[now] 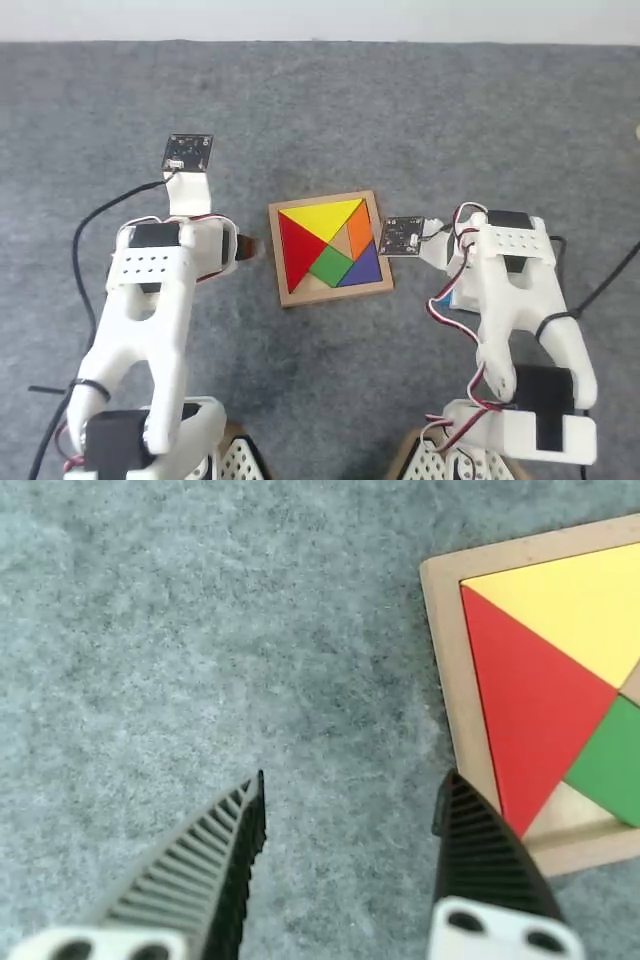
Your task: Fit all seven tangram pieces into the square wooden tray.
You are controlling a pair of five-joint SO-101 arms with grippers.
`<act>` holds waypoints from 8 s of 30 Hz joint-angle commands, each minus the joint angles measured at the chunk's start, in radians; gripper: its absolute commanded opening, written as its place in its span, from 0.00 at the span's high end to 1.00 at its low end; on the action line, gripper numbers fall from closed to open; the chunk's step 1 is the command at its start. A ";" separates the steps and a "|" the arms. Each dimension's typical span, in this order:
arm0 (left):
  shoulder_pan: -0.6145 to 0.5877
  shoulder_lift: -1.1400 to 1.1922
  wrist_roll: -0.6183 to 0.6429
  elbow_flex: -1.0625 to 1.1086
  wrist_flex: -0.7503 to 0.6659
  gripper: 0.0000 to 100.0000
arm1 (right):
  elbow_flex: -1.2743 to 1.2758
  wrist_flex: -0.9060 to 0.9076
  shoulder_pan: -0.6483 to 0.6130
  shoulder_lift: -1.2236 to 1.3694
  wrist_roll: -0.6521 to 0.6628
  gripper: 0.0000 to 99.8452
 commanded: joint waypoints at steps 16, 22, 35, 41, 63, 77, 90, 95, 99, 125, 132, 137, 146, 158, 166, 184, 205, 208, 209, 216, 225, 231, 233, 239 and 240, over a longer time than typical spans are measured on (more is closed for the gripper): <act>-0.005 -0.041 -0.009 -0.028 -0.015 0.73 | -0.021 -0.038 -0.022 0.081 0.018 0.71; -0.005 -0.041 -0.009 -0.028 -0.015 0.73 | -0.025 -0.053 -0.024 0.116 0.018 0.72; -0.005 -0.041 -0.009 -0.028 -0.015 0.73 | -0.034 -0.044 -0.024 0.113 0.003 0.86; -0.009 -0.041 -0.009 -0.030 -0.015 0.73 | -0.167 0.071 -0.027 0.113 -0.031 0.86; -0.370 -0.041 -0.117 -0.042 -0.023 0.73 | -0.632 0.188 -0.667 0.272 -0.236 0.86; -0.557 -0.041 -0.115 -0.102 -0.052 0.73 | -0.744 0.163 -0.736 0.470 -0.305 0.86; -0.736 -0.041 -0.107 -0.242 -0.043 0.73 | -0.741 0.163 -0.759 0.513 -0.338 0.86; -0.792 -0.041 -0.091 -0.295 -0.021 0.73 | -0.747 0.143 -0.757 0.558 -0.362 0.86; -0.789 -0.041 -0.091 -0.300 -0.011 0.73 | -0.747 0.127 -0.756 0.559 -0.373 0.86; -0.787 -0.041 -0.089 -0.302 -0.008 0.73 | -0.881 0.263 -0.734 0.524 -0.497 0.72; -0.733 -0.048 -0.092 -0.372 0.120 0.73 | -0.951 0.363 -0.642 0.398 -0.695 0.73; -0.578 -0.052 -0.094 -0.470 0.278 0.73 | -0.933 0.389 -0.456 0.222 -0.859 0.82; -0.255 -0.077 -0.052 -0.473 0.367 0.73 | -0.399 0.191 -0.168 -0.266 -0.934 0.82; 0.157 -0.032 -0.285 -0.211 0.206 0.73 | -0.077 0.059 -0.124 -0.246 -1.138 0.82; 0.270 0.120 -0.348 -0.148 0.031 0.73 | 0.227 -0.153 0.018 -0.349 -1.089 0.82; 0.348 0.353 -0.324 -0.153 -0.107 0.73 | 0.255 -0.180 0.019 -0.363 -1.089 0.82; 0.250 -0.344 -0.127 0.097 -0.137 0.73 | 0.434 -0.154 0.076 -0.852 -1.132 0.82; 0.233 -0.534 -0.100 0.271 -0.250 0.73 | 0.539 -0.150 0.082 -1.013 -1.132 0.82; 0.230 -0.588 -0.095 0.323 -0.278 0.73 | 0.580 -0.150 0.076 -1.066 -1.132 0.82; 0.270 -0.867 -0.097 0.605 -0.362 0.73 | 0.813 -0.150 0.074 -1.371 -1.138 0.82; 0.273 -1.214 -0.098 0.891 -0.336 0.73 | 1.017 -0.077 0.076 -1.709 -1.134 0.82; 0.273 -1.419 -0.103 0.888 -0.071 0.73 | 1.030 -0.065 0.076 -1.656 -1.132 0.82; 0.273 -1.468 -0.103 0.885 0.071 0.73 | 1.030 -0.064 0.076 -1.649 -1.132 0.82; 0.273 -1.475 -0.103 0.885 0.270 0.73 | 1.031 -0.064 0.070 -1.646 -1.132 0.82; 0.273 -1.475 -0.103 0.885 0.270 0.73 | 1.031 -0.064 0.070 -1.646 -1.132 0.82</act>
